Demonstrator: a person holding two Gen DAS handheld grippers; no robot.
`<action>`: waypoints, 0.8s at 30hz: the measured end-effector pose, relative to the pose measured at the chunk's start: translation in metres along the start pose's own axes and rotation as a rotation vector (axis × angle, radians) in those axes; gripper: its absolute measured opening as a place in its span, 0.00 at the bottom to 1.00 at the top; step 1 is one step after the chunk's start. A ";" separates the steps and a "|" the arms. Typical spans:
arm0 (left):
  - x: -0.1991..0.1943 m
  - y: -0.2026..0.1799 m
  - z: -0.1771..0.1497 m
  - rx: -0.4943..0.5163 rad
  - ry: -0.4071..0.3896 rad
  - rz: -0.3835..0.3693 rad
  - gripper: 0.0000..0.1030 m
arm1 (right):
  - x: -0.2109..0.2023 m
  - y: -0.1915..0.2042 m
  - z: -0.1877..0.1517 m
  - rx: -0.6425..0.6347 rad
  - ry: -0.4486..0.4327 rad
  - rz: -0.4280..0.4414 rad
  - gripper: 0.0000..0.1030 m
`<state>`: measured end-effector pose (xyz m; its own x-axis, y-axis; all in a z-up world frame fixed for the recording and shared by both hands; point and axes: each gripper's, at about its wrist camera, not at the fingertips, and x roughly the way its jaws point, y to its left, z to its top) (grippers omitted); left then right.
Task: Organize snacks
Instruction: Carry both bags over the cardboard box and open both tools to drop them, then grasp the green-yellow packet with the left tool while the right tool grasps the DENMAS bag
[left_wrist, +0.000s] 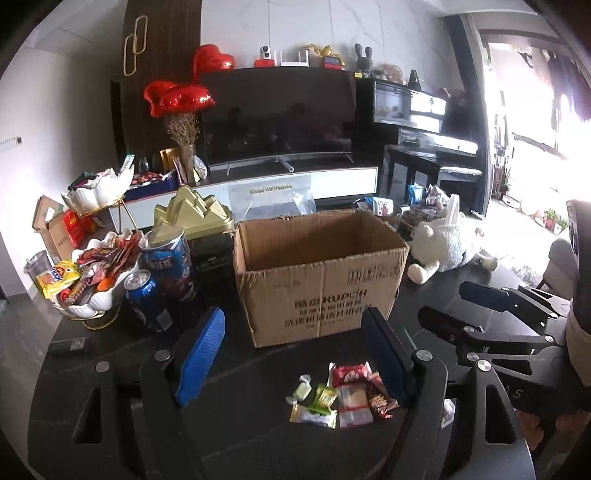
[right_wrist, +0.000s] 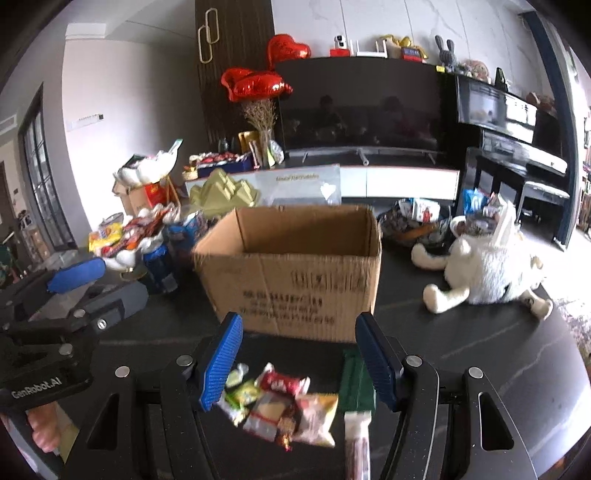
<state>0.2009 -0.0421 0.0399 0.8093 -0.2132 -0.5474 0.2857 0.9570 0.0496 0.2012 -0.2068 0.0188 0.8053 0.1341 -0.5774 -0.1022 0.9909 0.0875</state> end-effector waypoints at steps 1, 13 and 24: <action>-0.002 -0.001 -0.004 0.003 -0.002 0.001 0.74 | 0.000 0.000 -0.006 -0.002 0.008 0.000 0.63; 0.010 -0.007 -0.052 0.021 0.057 -0.039 0.73 | 0.009 0.000 -0.056 0.007 0.092 -0.011 0.63; 0.046 -0.011 -0.082 0.016 0.183 -0.102 0.67 | 0.036 -0.005 -0.084 0.044 0.194 0.020 0.62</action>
<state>0.1931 -0.0459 -0.0549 0.6698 -0.2680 -0.6925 0.3703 0.9289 -0.0014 0.1817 -0.2061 -0.0707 0.6756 0.1578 -0.7202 -0.0878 0.9871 0.1339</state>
